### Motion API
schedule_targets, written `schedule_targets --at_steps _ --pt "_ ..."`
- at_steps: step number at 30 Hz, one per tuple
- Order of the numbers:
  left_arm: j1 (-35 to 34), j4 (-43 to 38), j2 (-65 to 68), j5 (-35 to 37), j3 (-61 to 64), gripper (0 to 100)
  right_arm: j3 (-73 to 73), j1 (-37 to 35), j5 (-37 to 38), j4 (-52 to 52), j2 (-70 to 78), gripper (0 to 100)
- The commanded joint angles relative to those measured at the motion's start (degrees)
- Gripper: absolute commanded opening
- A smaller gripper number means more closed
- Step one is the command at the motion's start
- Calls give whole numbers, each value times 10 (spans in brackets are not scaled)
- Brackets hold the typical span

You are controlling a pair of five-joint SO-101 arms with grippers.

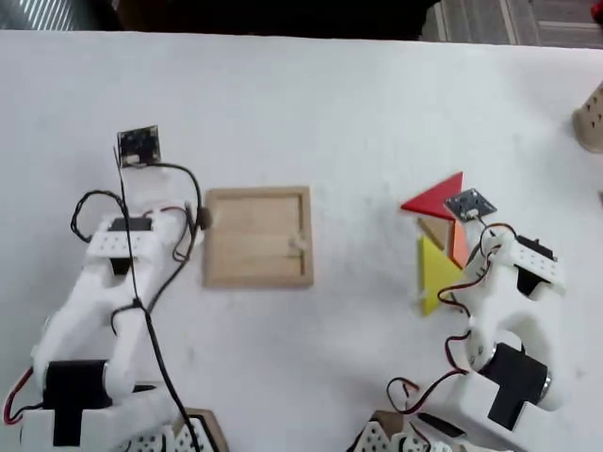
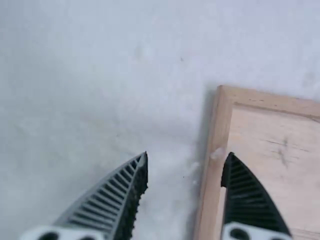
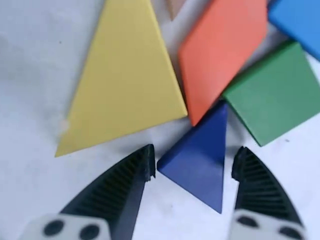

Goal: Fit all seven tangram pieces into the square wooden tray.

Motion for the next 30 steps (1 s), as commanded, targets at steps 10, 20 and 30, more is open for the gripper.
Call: schedule_targets --at_steps 10,20,30 --pt "0 -16 -1 -5 -33 248 5 -3 19 -7 -1 244" --pt "0 -16 -1 -5 -33 248 22 3 89 -26 -1 244" --pt "0 -16 -1 -5 -33 248 -22 5 88 -38 94 91"
